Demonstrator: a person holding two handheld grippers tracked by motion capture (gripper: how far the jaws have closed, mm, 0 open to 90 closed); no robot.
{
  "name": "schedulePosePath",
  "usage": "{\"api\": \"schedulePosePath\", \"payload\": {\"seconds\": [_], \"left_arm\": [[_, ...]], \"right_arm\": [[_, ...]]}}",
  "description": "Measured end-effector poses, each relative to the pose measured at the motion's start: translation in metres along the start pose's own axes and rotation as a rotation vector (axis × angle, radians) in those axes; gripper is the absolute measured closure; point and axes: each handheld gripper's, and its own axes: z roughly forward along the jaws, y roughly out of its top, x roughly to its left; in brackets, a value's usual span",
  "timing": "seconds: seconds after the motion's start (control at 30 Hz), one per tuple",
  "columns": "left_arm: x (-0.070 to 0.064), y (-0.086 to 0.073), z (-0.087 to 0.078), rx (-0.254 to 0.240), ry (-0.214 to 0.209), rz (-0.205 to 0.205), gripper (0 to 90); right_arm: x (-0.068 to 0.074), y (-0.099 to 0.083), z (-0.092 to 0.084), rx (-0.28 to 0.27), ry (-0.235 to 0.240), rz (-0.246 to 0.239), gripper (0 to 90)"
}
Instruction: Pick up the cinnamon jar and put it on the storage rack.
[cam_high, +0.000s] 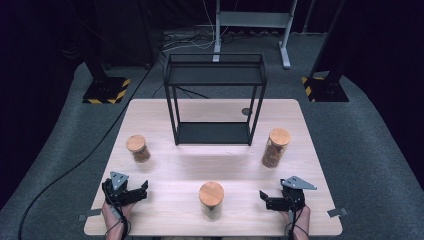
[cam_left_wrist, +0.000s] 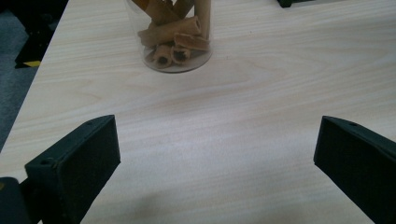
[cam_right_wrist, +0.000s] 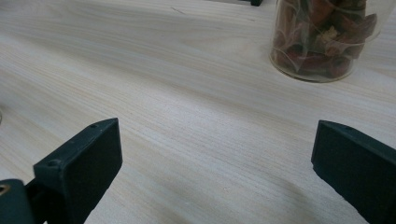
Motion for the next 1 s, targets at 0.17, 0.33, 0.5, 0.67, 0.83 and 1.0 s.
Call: {"api": "schedulePosePath", "payload": {"seconds": [0.17, 0.33, 0.5, 0.67, 0.83, 1.0], "left_arm": [[0.003, 0.012, 0.009, -0.008, -0.006, -0.001, 0.0], [0.009, 0.026, 0.019, -0.006, -0.010, -0.007, 0.0], [0.012, 0.036, 0.032, 0.005, -0.007, -0.006, 0.0], [0.016, 0.044, 0.044, 0.006, 0.006, -0.018, 0.0], [0.018, 0.052, 0.054, -0.003, 0.024, -0.017, 0.0], [0.019, 0.058, 0.064, -0.012, 0.035, -0.029, 0.0]], "right_arm": [[0.000, 0.000, 0.000, -0.003, 0.000, 0.003, 0.8], [0.000, 0.000, 0.000, -0.004, -0.001, 0.002, 0.9], [0.000, 0.000, 0.000, 0.000, 0.000, 0.002, 0.9], [0.000, 0.000, 0.000, -0.001, 0.001, 0.001, 0.9], [0.000, 0.000, 0.000, 0.000, 0.001, 0.001, 0.9], [0.000, 0.000, 0.000, -0.001, 0.002, 0.000, 0.9]]}}
